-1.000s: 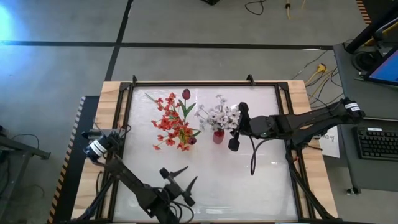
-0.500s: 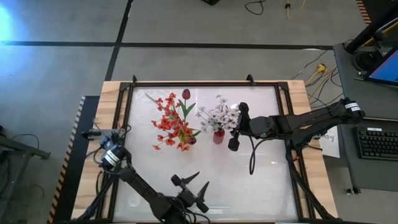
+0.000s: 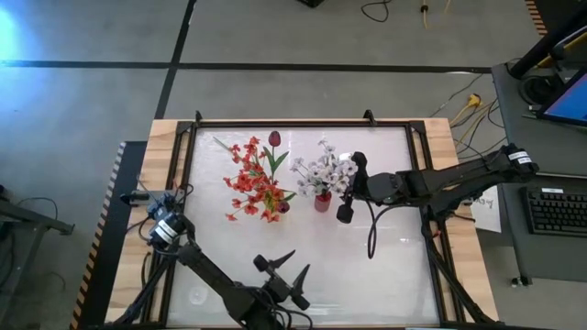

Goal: Sort flowers into vase by color
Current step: Put the white flowers into the red flower vase

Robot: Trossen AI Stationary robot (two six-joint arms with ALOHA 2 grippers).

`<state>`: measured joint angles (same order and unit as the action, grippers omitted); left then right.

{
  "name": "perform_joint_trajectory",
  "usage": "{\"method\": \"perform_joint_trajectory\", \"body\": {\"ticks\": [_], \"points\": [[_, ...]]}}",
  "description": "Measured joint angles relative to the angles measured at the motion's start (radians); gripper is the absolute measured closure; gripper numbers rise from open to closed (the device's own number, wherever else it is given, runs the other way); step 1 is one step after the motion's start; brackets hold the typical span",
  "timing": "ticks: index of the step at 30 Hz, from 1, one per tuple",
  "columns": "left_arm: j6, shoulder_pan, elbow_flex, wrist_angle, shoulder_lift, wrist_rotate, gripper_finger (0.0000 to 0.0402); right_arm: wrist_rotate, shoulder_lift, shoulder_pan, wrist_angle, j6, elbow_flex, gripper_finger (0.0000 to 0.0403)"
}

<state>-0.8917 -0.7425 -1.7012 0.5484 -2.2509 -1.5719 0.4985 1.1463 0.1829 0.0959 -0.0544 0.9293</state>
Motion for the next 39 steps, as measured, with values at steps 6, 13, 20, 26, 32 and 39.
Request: {"method": "perform_joint_trajectory", "body": {"ticks": [6,13,20,26,32,39], "points": [[-0.008,0.003,0.005,-0.001,0.002,0.000,0.0157,0.000,0.000,0.000,0.004,0.003,-0.003,0.0385],[-0.011,0.013,0.013,-0.002,0.009,0.000,0.0157,-0.003,0.000,0.000,-0.001,0.004,-0.026,0.0385],[-0.011,0.020,0.017,-0.002,0.011,0.000,0.0157,-0.009,0.000,0.000,-0.005,0.003,-0.046,0.0385],[-0.011,0.028,0.021,-0.003,0.011,0.001,0.0157,-0.030,0.006,0.000,0.016,0.000,-0.077,0.0385],[-0.011,0.031,0.021,-0.005,0.011,0.001,0.0157,-0.030,0.002,0.000,0.004,-0.012,-0.096,0.0385],[-0.011,0.033,0.022,-0.003,0.011,0.001,0.0157,-0.028,0.002,0.000,-0.003,-0.050,-0.107,0.0385]]}}
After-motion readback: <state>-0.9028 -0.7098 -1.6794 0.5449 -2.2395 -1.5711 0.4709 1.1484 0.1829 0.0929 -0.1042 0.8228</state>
